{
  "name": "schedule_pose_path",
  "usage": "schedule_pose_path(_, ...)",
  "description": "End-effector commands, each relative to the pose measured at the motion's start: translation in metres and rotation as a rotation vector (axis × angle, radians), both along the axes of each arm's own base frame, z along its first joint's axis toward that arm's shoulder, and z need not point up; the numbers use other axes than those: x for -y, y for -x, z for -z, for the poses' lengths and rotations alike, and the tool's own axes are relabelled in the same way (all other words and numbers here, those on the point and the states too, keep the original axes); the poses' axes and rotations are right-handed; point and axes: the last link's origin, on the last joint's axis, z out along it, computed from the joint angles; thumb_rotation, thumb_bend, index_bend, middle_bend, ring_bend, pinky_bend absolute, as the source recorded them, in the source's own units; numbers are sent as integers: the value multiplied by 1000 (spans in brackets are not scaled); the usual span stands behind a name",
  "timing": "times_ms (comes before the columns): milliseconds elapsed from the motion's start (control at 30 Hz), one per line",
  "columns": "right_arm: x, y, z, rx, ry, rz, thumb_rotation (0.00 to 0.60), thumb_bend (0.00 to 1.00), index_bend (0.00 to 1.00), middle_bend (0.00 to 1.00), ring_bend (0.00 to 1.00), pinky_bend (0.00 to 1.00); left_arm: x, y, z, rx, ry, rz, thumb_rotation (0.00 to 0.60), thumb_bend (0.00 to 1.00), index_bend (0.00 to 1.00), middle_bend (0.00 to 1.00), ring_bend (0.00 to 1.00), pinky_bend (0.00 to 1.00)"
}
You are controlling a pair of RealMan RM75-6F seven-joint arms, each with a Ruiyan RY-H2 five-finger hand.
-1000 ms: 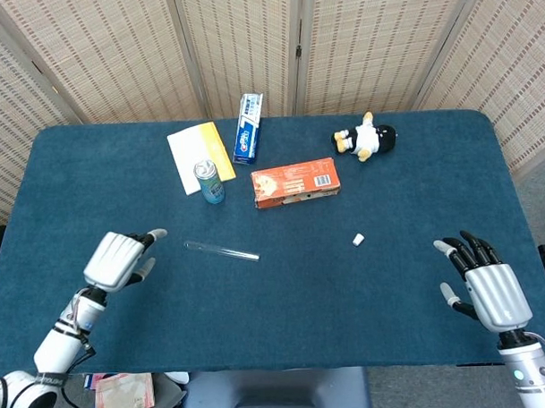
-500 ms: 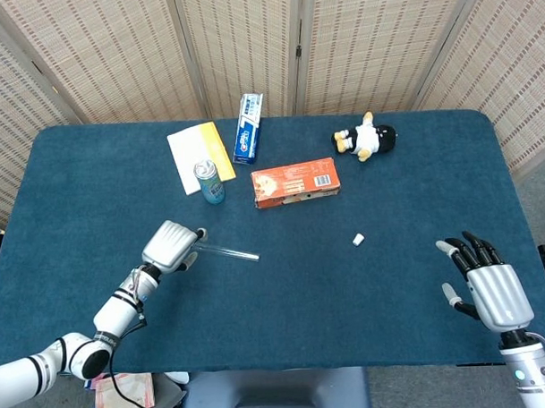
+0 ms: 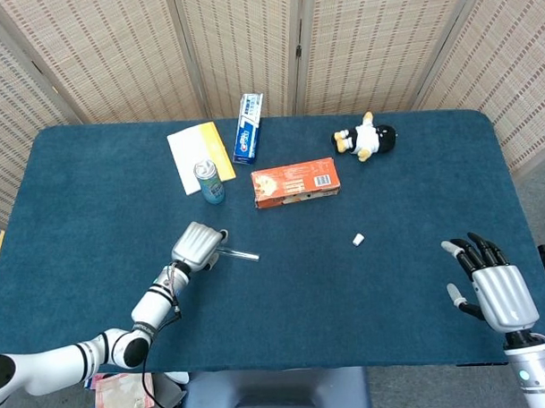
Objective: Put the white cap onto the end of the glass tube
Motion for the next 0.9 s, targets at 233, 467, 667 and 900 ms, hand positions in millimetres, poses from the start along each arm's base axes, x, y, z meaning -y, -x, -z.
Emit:
schedule_pose_path(233,-1,2,-1,-1,3,6,600,350,168,173,64,136,-5,-12,16,-17,-13,-48,580,364,394,995,986,1000)
schedule_pose_path(467,-2,3,-2,1,5,9,600,350,168,173,64,136,-1,-14,20,1,3,-97,568,364,391,995,987,1000)
schedule_pose_path(667,-2,4,-2,4,5,8,600,349,168,173,64,136,4,-17,24,7,29,-117,599,364,388,997,989,1000)
schedule_pose_path(900,-3,5,-3,2,10,14,600,350,168,173,64,136,2,-22,29,5,15,-114,600,364,388,999,995,1000)
